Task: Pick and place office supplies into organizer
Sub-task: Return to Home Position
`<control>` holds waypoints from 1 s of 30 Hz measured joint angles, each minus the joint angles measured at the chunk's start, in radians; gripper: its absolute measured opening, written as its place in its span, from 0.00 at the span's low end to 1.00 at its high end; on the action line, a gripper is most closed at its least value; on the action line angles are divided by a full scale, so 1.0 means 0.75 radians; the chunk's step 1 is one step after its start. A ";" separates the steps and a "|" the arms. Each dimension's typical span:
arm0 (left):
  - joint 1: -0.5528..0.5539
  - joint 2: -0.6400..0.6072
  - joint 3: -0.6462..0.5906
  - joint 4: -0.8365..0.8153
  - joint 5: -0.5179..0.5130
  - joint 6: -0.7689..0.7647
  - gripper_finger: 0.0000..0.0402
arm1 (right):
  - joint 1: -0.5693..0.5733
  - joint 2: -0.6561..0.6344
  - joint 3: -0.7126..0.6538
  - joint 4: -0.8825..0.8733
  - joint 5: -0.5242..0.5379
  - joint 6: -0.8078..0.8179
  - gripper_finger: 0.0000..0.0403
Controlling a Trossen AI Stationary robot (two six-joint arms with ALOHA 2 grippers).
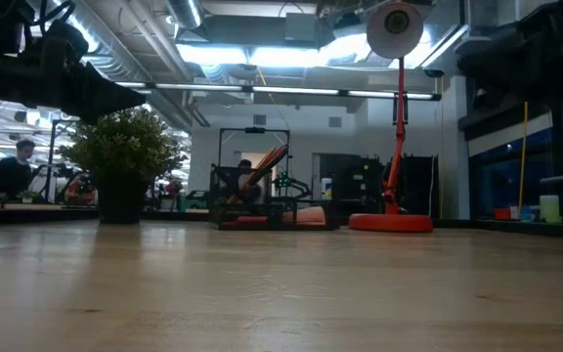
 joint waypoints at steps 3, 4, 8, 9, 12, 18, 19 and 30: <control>0.000 0.000 0.000 0.000 0.000 0.000 0.01 | 0.069 -0.113 -0.001 -0.164 0.001 0.000 0.07; 0.000 0.000 0.000 0.000 0.000 0.000 0.01 | 0.090 -0.148 -0.001 -0.214 0.004 0.000 0.07; 0.000 0.000 0.000 0.000 0.000 0.000 0.01 | 0.172 -0.243 -0.001 -0.291 0.052 0.013 0.07; 0.000 0.000 0.000 0.000 0.000 0.000 0.01 | 0.196 -0.241 -0.001 -0.286 0.070 0.027 0.07; -0.001 0.000 0.000 0.000 0.000 0.000 0.01 | 0.257 -0.242 -0.002 -0.292 0.110 0.030 0.07; -0.001 0.000 0.000 0.000 -0.001 0.000 0.01 | 0.303 -0.242 -0.002 -0.363 0.115 0.022 0.07; -0.001 0.000 0.000 0.000 0.000 0.000 0.01 | 0.303 -0.242 -0.002 -0.364 0.114 0.007 0.07; -0.001 0.000 0.000 0.000 0.000 0.000 0.01 | 0.303 -0.235 -0.002 -0.364 0.113 -0.112 0.07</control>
